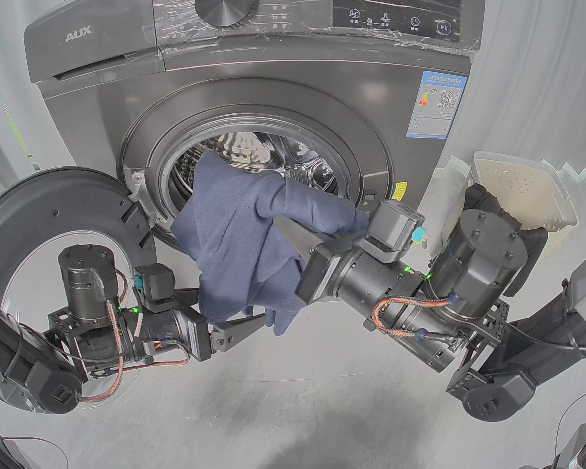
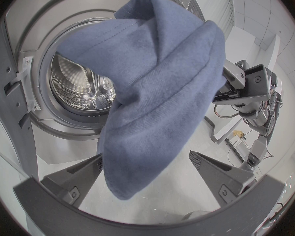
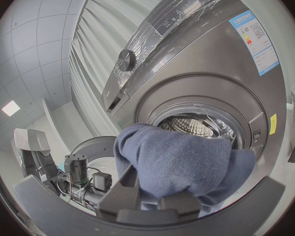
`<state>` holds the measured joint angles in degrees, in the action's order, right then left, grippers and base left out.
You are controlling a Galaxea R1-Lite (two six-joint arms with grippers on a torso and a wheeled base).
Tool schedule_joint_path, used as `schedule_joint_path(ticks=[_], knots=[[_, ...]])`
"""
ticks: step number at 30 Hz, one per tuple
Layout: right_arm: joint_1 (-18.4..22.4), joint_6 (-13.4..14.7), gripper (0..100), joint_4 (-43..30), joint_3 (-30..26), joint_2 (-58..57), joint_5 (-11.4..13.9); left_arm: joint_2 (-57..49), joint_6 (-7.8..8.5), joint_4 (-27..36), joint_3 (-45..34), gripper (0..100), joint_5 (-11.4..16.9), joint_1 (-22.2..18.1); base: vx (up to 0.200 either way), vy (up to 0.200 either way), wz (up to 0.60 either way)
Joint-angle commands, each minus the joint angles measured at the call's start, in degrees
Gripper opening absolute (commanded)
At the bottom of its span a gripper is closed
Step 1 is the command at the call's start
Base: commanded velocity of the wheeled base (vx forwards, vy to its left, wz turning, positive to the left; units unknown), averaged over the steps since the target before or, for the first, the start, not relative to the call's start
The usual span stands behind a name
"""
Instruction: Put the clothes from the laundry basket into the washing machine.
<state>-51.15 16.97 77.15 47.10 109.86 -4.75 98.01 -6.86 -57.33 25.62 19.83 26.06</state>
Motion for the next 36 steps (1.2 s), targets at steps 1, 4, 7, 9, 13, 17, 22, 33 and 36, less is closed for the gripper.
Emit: schedule_joint_path(ticks=[1, 4, 7, 9, 13, 17, 22, 33, 36], knots=[[0.0, -0.09, 0, 0.01, -0.08, -0.17, 0.01, 3.06, 0.1, -1.29, 0.04, 100, -0.23, 0.74, 0.0, 0.0, 0.0], [0.0, -0.09, 0, 0.01, -0.26, -0.17, 0.01, 3.59, 0.18, -2.08, 0.13, 100, -1.03, 1.01, 0.0, 0.0, 0.0], [0.0, -0.09, 0, 0.01, -0.43, -0.09, -0.08, 4.38, 0.01, -4.02, 0.83, 0, -1.99, 1.18, 0.0, 0.0, 0.0], [0.0, -0.09, 0, 0.01, -0.7, -0.09, -0.08, 4.91, -0.43, -6.56, 0.57, 0, -2.78, 1.18, 0.0, 0.0, 0.0], [0.0, -0.09, 0, 0.01, -0.79, -0.09, 0.01, 4.73, -1.13, -10.17, -0.4, 0, -3.84, 1.62, 0.0, 0.0, 0.0], [0.0, -0.18, 0, 0.01, -0.96, -0.09, 0.01, 3.68, -1.13, -12.63, -2.6, 0, -3.93, 2.85, 0.0, 0.0, 0.0], [0.09, -0.27, 0, 0.01, -2.46, 0.0, 0.36, -0.63, -1.4, -16.94, -9.1, 0, -3.75, 6.63, 0.0, 0.0, 0.0], [0.0, -0.27, 100, 0.72, -8.34, 1.32, 1.41, -2.65, -4.83, -29.42, -10.68, 0, -3.57, 7.51, 0.0, 0.0, 0.0], [0.0, -0.36, 100, 0.89, -10.19, 1.58, 1.33, -2.39, -5.27, -29.86, -7.96, 0, -3.84, 6.81, 0.0, 0.0, 0.0]])
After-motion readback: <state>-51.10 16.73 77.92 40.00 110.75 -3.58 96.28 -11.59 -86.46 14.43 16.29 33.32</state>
